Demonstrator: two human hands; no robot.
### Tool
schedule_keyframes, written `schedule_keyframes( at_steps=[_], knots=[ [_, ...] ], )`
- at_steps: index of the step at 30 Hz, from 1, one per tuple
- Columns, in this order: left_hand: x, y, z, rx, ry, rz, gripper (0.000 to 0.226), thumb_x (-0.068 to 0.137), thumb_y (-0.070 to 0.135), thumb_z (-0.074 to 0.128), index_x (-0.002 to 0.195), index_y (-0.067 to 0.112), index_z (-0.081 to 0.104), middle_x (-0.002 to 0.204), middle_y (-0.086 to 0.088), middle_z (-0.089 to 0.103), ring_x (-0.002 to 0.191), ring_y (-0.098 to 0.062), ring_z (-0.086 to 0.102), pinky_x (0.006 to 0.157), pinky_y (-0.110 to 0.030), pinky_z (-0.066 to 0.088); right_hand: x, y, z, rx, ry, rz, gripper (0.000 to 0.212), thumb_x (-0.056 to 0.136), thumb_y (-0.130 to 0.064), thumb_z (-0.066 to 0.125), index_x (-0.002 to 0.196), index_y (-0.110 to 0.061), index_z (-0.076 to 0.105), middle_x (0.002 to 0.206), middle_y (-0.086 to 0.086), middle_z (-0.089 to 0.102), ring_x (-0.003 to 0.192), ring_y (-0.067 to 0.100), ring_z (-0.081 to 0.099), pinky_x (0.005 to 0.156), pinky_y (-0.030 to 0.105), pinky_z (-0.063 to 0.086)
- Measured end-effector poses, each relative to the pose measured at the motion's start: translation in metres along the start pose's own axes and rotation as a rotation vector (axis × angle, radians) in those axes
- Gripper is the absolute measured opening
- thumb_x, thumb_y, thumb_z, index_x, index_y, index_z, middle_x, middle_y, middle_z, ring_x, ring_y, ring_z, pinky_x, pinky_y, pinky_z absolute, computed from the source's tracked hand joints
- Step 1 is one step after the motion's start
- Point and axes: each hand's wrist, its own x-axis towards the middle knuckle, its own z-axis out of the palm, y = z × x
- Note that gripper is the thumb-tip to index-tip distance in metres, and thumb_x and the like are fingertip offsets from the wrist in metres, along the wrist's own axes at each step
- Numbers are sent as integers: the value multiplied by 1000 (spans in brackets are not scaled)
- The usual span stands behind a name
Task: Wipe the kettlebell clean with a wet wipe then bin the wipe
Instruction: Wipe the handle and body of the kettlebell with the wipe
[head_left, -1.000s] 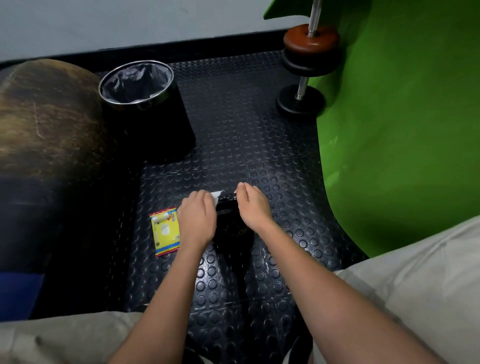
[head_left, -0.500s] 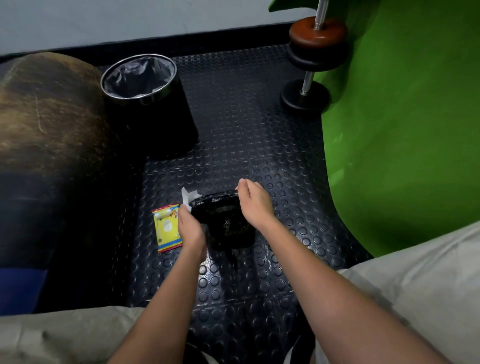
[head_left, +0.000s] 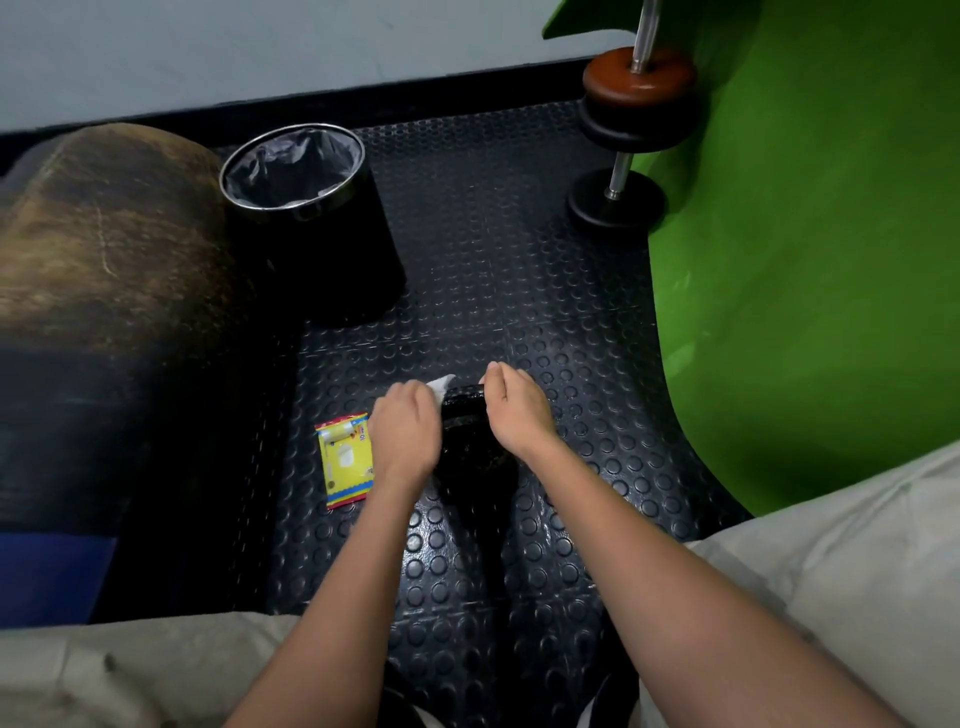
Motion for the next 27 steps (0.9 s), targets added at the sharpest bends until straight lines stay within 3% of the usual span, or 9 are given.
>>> schedule_keyframes(
  at_steps=[3, 7, 11, 13, 15, 18, 21, 24, 27],
  knots=[
    [-18, -2, 9, 35, 98, 158, 38, 101, 25, 32, 101, 16, 68, 98, 1, 63, 96, -21, 53, 92, -39, 41, 1, 0, 0, -3, -1, 0, 50, 107, -46, 22, 107, -17, 64, 115, 7, 62, 111, 30, 56, 101, 50, 44],
    [-33, -8, 14, -227, 210, 110, 37, 106, 28, 37, 126, 19, 66, 109, 13, 58, 107, -8, 52, 95, -25, 39, 0, 1, -1, 6, -4, -1, 50, 107, -46, 23, 106, -17, 63, 114, 6, 62, 111, 29, 56, 100, 50, 44],
    [-30, -7, 15, -433, 330, -209, 35, 105, 31, 41, 116, 19, 72, 108, 13, 62, 106, -5, 56, 94, -23, 43, 0, 3, 2, 26, 10, -6, 50, 106, -48, 22, 93, -17, 60, 104, 1, 61, 104, 25, 56, 98, 51, 45],
    [-24, -5, 13, -559, 340, -383, 30, 99, 27, 47, 82, 19, 70, 82, 11, 59, 81, -9, 54, 78, -27, 43, 0, 3, 2, 27, 10, -6, 51, 106, -49, 22, 91, -17, 58, 102, -1, 60, 102, 22, 55, 98, 52, 45],
    [-13, -14, 9, -702, 282, -599, 26, 88, 27, 51, 62, 19, 49, 66, 5, 43, 66, -16, 37, 62, -32, 32, -1, 3, 2, 34, 7, -6, 51, 106, -49, 22, 91, -16, 58, 102, -2, 60, 102, 22, 55, 99, 52, 45],
    [2, -31, -2, -891, 49, -845, 18, 75, 35, 51, 78, 18, 54, 77, -7, 50, 65, -22, 45, 53, -31, 37, -1, 3, 2, 38, 9, -7, 50, 106, -48, 22, 90, -16, 58, 102, -2, 60, 102, 22, 55, 99, 52, 45],
    [15, -32, -9, -728, -163, -767, 30, 89, 34, 37, 89, 13, 58, 82, -10, 56, 64, -23, 51, 56, -29, 40, -1, 3, 2, 36, 14, -10, 50, 106, -47, 23, 92, -16, 59, 101, -2, 60, 101, 22, 55, 98, 51, 45],
    [23, -15, -17, -356, -179, -539, 44, 97, 29, 29, 95, 2, 63, 98, -18, 61, 91, -32, 56, 79, -40, 44, 0, 2, 2, 39, 15, -9, 50, 106, -47, 24, 94, -16, 60, 102, -1, 60, 102, 22, 55, 100, 52, 44],
    [14, 8, -14, -87, -111, -247, 38, 98, 24, 35, 71, 6, 56, 82, -12, 60, 83, -31, 53, 70, -36, 37, 0, 2, 3, 33, 16, -4, 49, 106, -47, 24, 95, -16, 61, 105, 0, 61, 104, 24, 56, 101, 52, 43]
  ],
)
